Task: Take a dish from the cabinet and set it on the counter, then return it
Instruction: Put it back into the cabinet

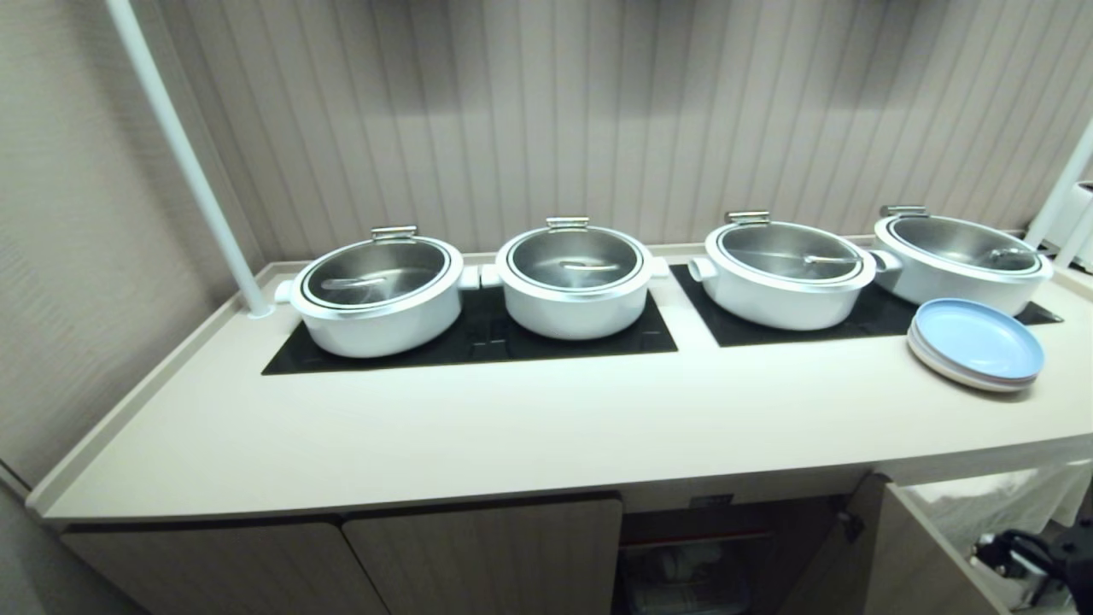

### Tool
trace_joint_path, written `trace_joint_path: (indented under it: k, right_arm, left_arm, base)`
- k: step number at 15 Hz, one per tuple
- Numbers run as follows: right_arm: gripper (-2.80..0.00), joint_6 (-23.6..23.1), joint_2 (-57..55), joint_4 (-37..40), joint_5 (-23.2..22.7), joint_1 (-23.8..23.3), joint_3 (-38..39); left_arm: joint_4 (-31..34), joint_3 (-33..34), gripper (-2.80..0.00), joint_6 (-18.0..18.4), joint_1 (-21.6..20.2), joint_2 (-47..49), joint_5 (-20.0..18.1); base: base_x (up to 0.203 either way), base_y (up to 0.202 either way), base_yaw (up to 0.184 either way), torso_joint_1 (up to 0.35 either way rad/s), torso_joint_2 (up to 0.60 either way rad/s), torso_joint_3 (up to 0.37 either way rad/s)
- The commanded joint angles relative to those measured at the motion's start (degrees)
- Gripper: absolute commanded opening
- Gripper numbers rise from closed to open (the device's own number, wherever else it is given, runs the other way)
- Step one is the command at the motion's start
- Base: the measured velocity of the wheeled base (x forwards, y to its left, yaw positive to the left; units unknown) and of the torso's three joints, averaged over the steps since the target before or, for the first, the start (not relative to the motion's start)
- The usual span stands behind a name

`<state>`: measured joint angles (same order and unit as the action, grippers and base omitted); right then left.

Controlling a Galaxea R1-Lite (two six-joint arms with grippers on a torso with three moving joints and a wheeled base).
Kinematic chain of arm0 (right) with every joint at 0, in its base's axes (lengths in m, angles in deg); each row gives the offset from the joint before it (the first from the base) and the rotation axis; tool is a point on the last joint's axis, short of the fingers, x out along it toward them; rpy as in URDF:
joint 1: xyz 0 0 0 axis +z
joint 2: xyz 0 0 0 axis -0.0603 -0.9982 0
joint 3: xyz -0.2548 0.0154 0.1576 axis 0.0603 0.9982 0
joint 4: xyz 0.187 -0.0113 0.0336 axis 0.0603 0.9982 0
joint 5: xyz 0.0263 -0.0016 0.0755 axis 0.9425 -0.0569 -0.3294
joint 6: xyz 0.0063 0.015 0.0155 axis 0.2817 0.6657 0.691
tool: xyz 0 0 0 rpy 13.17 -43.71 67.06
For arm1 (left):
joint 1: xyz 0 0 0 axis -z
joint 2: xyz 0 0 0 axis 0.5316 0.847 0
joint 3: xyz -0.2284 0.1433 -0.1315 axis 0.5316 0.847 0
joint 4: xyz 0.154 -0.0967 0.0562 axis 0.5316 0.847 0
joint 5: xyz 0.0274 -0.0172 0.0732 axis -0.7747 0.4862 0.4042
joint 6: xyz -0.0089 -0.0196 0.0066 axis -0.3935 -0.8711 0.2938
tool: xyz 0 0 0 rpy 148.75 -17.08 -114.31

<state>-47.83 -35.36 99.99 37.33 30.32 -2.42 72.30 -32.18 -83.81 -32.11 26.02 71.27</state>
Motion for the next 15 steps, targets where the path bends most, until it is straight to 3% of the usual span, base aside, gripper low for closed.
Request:
trace_joint_path:
  k: [1, 15]
  right_arm:
    - [-2.80, 0.2, -0.1, 0.1, -0.1, 0.0, 0.0]
    - [-2.80, 0.3, -0.4, -0.1, -0.1, 0.0, 0.8]
  left_arm:
    - [0.0, 0.0, -2.80, 0.0, 0.0, 0.0, 0.1]
    - [0.0, 0.0, -2.80, 0.0, 0.0, 0.0, 0.0]
  base:
    - [0.000, 0.000, 0.000, 0.000, 0.00, 0.000]
    - [0.000, 0.000, 0.000, 0.000, 0.00, 0.000]
